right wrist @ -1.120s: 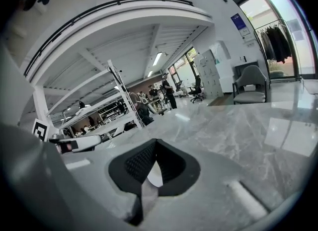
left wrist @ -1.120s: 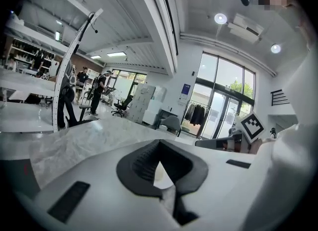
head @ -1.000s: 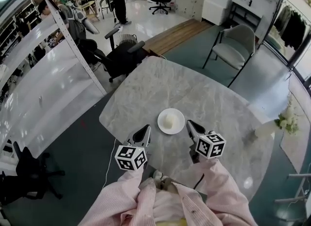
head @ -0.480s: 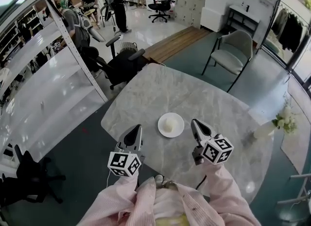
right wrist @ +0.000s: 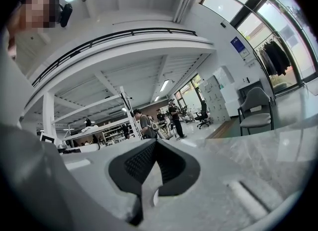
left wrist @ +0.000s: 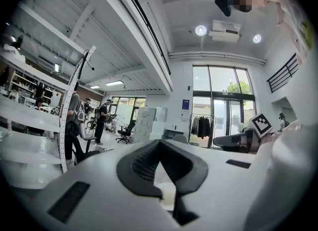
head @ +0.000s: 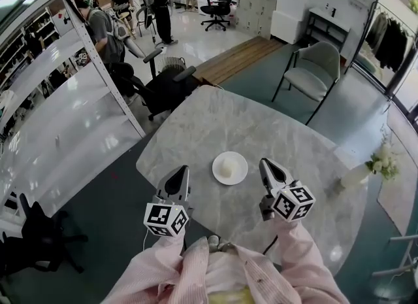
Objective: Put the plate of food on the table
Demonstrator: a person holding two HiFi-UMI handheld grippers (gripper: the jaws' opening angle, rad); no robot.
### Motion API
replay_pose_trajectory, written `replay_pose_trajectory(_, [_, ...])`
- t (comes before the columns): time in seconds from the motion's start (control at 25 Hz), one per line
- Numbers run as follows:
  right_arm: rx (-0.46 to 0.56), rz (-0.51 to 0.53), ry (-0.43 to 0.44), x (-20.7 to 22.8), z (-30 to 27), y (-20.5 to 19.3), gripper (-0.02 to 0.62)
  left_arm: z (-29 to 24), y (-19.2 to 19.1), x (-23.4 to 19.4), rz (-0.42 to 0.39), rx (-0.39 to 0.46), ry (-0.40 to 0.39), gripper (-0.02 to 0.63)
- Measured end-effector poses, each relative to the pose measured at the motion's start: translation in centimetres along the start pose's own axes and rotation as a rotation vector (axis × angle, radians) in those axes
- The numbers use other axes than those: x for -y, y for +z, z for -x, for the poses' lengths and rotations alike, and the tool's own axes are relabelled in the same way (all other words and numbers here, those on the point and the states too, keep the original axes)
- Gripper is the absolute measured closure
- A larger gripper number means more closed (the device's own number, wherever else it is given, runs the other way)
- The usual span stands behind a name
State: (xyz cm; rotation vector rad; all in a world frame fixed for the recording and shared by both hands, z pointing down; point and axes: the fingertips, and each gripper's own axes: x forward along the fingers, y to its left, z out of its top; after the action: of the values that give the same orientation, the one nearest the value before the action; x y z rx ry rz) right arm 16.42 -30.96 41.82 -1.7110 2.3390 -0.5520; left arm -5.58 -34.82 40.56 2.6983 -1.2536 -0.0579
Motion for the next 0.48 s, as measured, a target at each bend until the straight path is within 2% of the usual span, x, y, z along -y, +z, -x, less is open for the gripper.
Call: replay_pose_trajectory(0.48, [-0.003, -0.011, -0.036, 1.6, 0.3, -0.9, 0.591, 0.1, -0.7, -1.1, -0.007, -0.019, 0.034, 0.615])
